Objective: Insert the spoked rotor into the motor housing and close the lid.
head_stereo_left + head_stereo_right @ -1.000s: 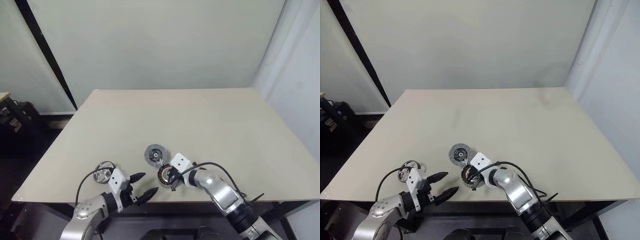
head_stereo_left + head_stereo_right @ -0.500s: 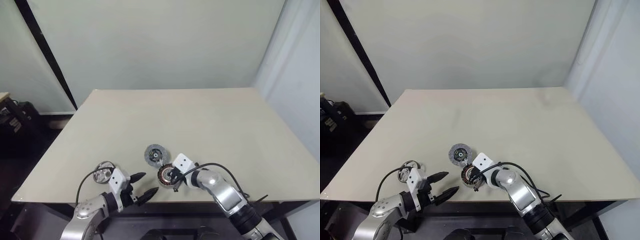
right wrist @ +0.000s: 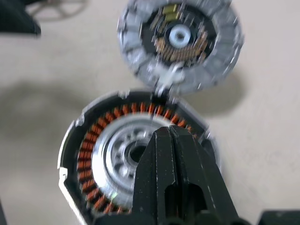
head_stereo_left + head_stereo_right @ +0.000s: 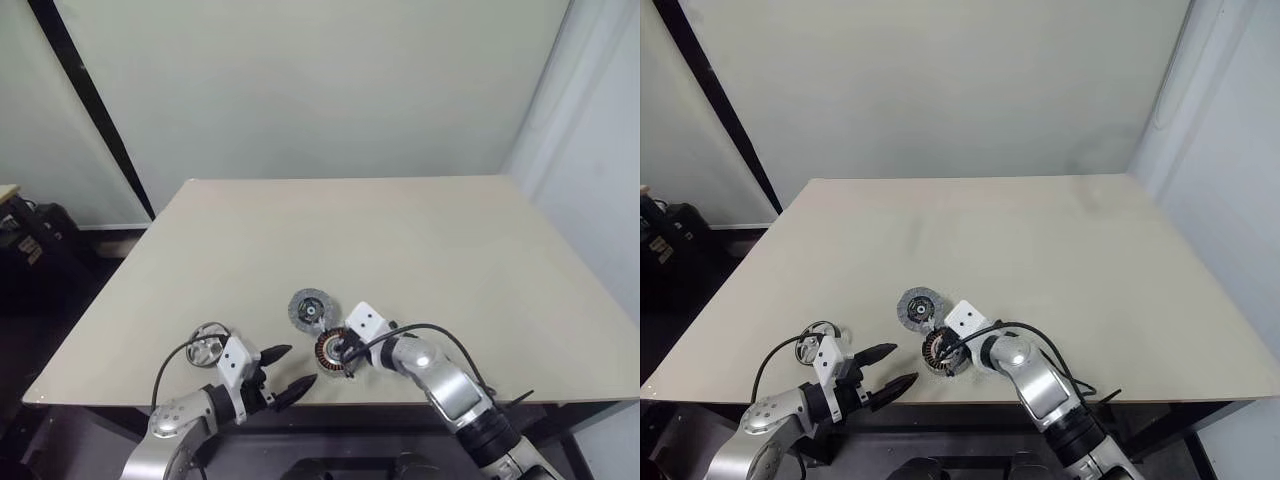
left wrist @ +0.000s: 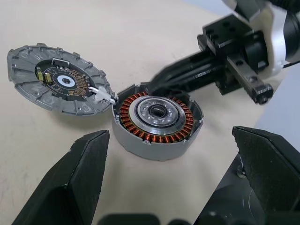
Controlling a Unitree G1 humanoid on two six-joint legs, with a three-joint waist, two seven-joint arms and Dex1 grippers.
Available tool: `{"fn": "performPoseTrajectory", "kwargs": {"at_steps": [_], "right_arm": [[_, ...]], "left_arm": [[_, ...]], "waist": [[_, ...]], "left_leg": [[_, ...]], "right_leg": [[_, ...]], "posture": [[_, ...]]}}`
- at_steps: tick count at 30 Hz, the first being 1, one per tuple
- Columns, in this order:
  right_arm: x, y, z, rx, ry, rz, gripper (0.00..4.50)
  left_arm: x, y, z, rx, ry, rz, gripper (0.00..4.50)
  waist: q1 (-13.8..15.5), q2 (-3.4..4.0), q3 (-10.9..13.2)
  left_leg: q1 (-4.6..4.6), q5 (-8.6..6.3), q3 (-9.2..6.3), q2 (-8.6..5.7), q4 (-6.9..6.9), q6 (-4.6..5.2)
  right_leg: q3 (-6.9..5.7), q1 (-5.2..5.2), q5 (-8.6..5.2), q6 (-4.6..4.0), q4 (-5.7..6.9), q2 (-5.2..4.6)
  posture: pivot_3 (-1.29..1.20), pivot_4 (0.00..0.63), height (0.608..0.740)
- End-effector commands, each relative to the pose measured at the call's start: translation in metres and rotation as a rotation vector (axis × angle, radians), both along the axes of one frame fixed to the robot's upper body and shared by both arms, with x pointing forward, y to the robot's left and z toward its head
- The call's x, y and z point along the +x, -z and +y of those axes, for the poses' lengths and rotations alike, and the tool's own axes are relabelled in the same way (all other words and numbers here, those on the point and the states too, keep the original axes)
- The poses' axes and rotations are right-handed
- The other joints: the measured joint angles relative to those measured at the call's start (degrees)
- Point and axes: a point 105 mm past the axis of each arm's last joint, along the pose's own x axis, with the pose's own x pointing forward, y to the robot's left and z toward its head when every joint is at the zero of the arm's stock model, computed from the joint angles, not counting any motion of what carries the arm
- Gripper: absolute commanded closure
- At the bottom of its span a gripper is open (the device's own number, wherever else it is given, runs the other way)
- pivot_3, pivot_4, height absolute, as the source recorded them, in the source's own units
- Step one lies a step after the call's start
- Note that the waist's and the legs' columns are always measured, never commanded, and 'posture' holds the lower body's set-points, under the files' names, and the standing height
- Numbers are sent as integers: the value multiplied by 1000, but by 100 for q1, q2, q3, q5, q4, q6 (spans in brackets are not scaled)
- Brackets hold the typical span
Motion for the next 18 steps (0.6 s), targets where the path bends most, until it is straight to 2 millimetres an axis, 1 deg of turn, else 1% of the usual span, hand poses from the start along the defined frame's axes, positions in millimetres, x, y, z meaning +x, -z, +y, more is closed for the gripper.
{"fn": "performPoseTrajectory", "kwargs": {"at_steps": [1,5,9,12,18], "right_arm": [[3,-21,8,52,-29,-58,4479],[-5,-14,11,22,-79,-36,4479],[-13,1,8,-62,-117,-21,4479],[-10,6,4,-95,-94,-17,4479],[-1,7,-6,-146,-28,-27,4479]], "left_arm": [[4,-8,-1,0,11,-40,0],[4,-7,-2,-1,11,-38,0],[3,-7,-2,-2,8,-37,0],[3,-7,-1,-1,7,-37,0],[3,-7,-1,-1,2,-39,0]], "waist": [[2,0,0],[0,0,0],[1,1,0],[0,0,0],[3,0,0]], "left_leg": [[0,0,0,0,0,0],[0,0,0,-1,0,0],[0,-1,0,0,0,-1],[-1,-1,0,0,0,-1],[1,-1,1,4,1,-1]], "right_leg": [[0,0,0,0,0,0],[0,0,0,0,0,0],[0,1,0,-1,0,0],[0,0,0,-1,-1,0],[-1,2,0,-1,-1,1]], "posture": [[0,0,740],[0,0,740],[0,0,740],[0,0,740],[0,0,740]]}}
